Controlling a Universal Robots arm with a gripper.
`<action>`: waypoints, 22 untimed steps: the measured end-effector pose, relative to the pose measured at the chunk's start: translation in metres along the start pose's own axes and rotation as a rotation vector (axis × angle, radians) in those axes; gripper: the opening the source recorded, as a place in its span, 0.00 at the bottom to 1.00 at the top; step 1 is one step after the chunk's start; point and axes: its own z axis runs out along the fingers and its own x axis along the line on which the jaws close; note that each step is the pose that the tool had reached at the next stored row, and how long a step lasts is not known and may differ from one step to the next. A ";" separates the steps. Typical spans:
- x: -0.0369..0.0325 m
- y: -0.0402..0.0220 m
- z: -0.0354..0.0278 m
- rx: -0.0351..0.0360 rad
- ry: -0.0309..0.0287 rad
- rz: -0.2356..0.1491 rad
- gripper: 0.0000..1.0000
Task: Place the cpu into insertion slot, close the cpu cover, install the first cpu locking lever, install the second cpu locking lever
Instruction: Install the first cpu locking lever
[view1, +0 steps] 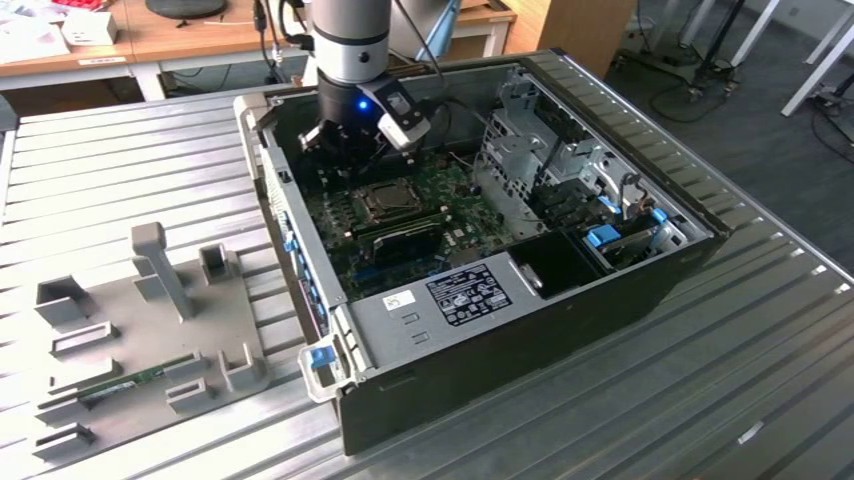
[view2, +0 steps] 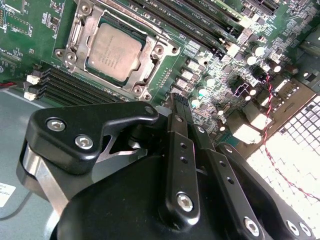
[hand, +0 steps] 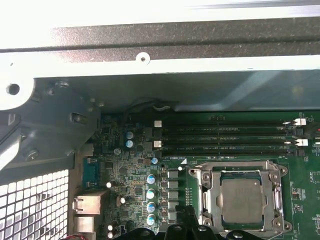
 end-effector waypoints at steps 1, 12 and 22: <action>0.0004 0.0000 0.0000 -0.0001 -0.0001 0.000 0.10; 0.0052 -0.0002 0.0002 -0.0482 -0.0085 0.000 0.10; 0.0101 0.0024 0.0005 -0.0538 -0.0119 0.000 0.10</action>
